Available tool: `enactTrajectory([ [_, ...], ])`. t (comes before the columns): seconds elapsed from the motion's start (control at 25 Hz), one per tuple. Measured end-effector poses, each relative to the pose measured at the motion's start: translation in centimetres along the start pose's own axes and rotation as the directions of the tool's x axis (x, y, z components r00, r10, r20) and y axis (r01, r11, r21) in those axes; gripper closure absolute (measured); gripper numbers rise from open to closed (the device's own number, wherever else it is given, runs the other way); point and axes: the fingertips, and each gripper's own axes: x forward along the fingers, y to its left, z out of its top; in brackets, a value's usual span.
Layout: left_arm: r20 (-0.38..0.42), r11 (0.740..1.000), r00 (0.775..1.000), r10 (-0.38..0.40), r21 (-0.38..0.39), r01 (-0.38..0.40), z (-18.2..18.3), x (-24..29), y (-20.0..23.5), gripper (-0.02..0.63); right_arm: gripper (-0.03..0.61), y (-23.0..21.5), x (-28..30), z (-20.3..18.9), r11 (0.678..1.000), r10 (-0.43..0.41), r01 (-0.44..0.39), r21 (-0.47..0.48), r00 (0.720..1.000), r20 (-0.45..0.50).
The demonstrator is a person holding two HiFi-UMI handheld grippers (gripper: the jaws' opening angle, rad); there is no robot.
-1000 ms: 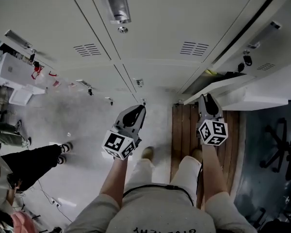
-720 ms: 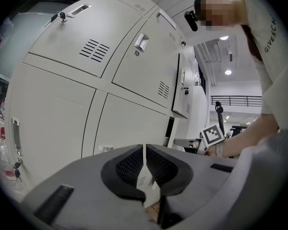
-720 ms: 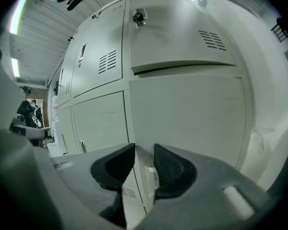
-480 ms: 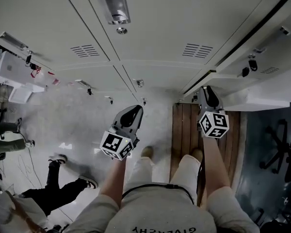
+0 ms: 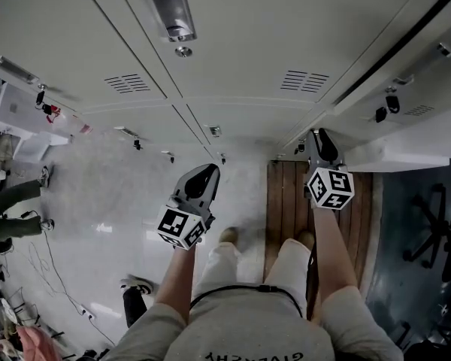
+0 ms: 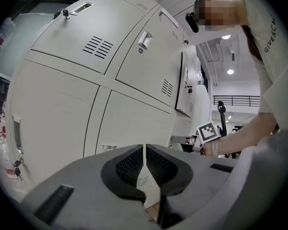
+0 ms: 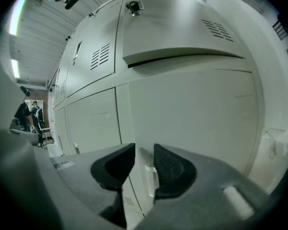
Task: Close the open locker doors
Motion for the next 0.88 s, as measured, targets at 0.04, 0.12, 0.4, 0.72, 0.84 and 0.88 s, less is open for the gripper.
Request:
enactTrajectory([
  [0.04, 0.001, 1.0, 1.0, 0.001, 0.0, -0.001, 0.0, 0.0, 0.0, 0.597, 0.465, 0.0, 0.1, 0.1, 1.0, -0.001, 0.001, -0.001, 1.0, 0.001],
  [0.12, 0.0, 1.0, 1.0, 0.003, 0.0, -0.003, -0.1, -0.1, 0.1, 0.597, 0.474, -0.1, 0.3, 0.1, 1.0, -0.004, 0.004, 0.0, 1.0, 0.002],
  [0.4, -0.003, 1.0, 1.0, 0.02, -0.008, -0.02, -0.6, -0.7, 0.6, 0.597, 0.483, -0.3, 0.8, 0.3, 1.0, -0.017, 0.017, 0.007, 1.0, 0.005],
  [0.72, 0.001, 1.0, 1.0, 0.024, -0.018, -0.024, -0.9, -1.2, 0.8, 0.597, 0.483, -0.2, 0.6, 0.3, 1.0, -0.013, 0.013, 0.006, 1.0, 0.006],
  [0.84, 0.006, 1.0, 1.0, 0.023, -0.011, -0.023, -0.6, -1.4, 0.9, 0.597, 0.486, 0.1, 0.0, 0.4, 1.0, -0.009, 0.009, 0.0, 1.0, 0.007],
  [0.88, 0.009, 1.0, 1.0, 0.022, -0.01, -0.022, -0.4, -1.5, 0.9, 0.597, 0.5, 0.3, -0.2, 0.5, 1.0, -0.007, 0.007, -0.003, 1.0, 0.009],
])
